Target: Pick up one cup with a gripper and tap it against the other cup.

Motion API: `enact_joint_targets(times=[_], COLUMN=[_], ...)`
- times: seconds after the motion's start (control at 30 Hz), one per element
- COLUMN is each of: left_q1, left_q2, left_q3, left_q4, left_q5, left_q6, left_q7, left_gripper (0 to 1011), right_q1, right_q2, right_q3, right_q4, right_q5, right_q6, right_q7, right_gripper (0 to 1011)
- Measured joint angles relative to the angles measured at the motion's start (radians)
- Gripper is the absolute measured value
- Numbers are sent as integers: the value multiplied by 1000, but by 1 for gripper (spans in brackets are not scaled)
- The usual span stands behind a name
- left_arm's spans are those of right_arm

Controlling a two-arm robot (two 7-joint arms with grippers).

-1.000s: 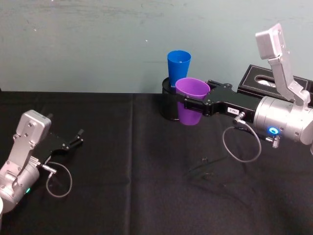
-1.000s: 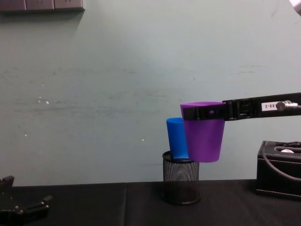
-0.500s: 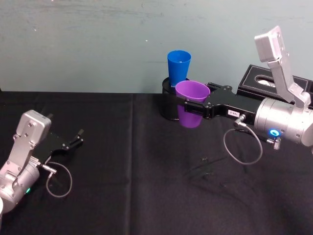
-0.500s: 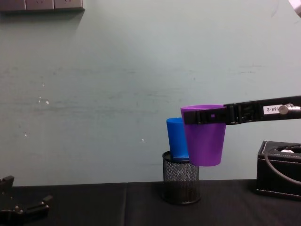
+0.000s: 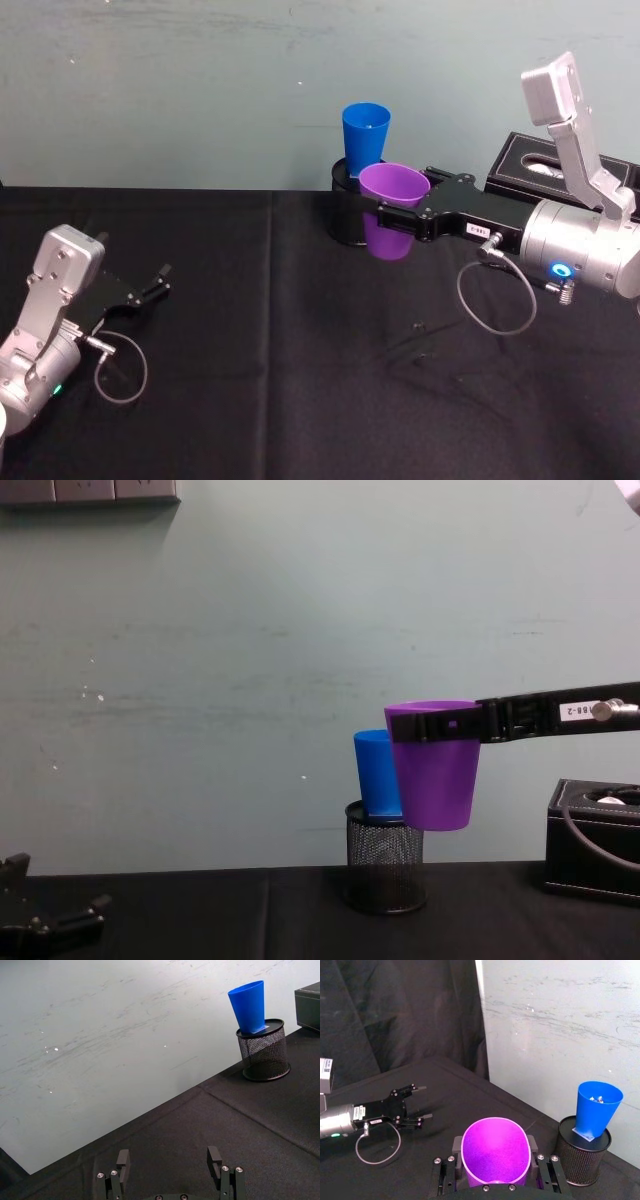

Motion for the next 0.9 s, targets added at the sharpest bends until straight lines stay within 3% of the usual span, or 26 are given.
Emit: enact_joint_targets(times=[0.9], left_q1=[0], left_q2=[0], left_q3=[0], left_q4=[0], left_q5=[0], left_q6=[0], left_q7=[0], left_gripper=[1011], right_q1=[0], right_q2=[-1], right_q3=[1], right_q4=[1], right_q5=[-1], right_q6=[0], right_q7=[0], right_gripper=[726])
